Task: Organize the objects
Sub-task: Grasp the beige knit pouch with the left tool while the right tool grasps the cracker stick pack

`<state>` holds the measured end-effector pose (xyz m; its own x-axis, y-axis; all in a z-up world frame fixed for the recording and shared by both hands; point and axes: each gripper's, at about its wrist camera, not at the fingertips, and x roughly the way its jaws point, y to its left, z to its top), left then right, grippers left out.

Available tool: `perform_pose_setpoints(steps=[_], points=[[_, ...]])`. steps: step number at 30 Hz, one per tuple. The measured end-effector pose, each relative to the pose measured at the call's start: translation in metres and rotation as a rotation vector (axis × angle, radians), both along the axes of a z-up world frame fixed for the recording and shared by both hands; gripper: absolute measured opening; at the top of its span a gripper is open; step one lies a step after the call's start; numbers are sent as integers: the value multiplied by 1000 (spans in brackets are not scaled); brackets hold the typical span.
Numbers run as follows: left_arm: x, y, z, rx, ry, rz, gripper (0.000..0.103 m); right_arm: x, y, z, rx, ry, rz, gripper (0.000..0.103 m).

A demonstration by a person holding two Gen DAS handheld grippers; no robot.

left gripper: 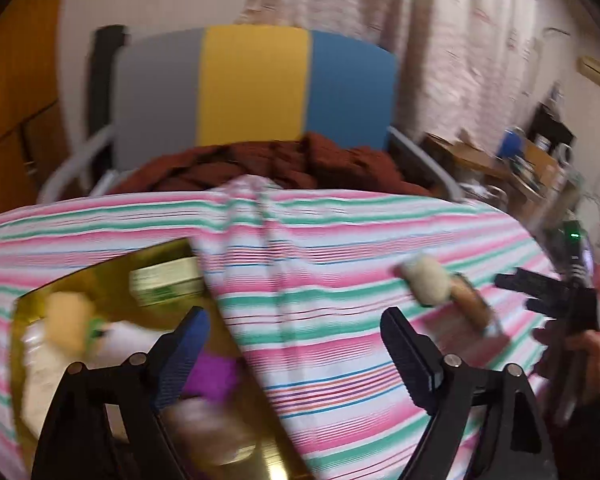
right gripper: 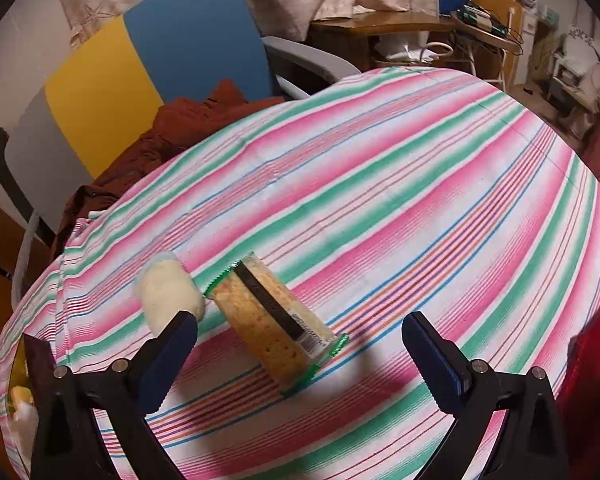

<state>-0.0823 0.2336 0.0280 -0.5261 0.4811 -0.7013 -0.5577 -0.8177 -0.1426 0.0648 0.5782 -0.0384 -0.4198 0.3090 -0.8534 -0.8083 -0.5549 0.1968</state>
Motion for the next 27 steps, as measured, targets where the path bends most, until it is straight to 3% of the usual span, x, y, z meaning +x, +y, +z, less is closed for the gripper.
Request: perform_pose_setpoints(steps=[7, 10, 16, 25, 26, 27], points=[[-6, 91, -22, -16, -75, -140, 84, 9, 8, -1, -30, 11, -50, 103], [-16, 125, -41, -15, -158, -166, 80, 16, 13, -2, -58, 37, -83, 103], [-38, 172, -69, 10, -274, -152, 77, 21, 20, -1, -90, 80, -112, 103], [-58, 227, -97, -21, -326, -141, 76, 21, 17, -2, -104, 90, -101, 103], [-62, 229, -104, -24, -346, -134, 73, 21, 17, -3, -107, 95, -99, 103], [-66, 227, -112, -23, -386, -129, 62, 20, 19, -3, -107, 93, -98, 103]])
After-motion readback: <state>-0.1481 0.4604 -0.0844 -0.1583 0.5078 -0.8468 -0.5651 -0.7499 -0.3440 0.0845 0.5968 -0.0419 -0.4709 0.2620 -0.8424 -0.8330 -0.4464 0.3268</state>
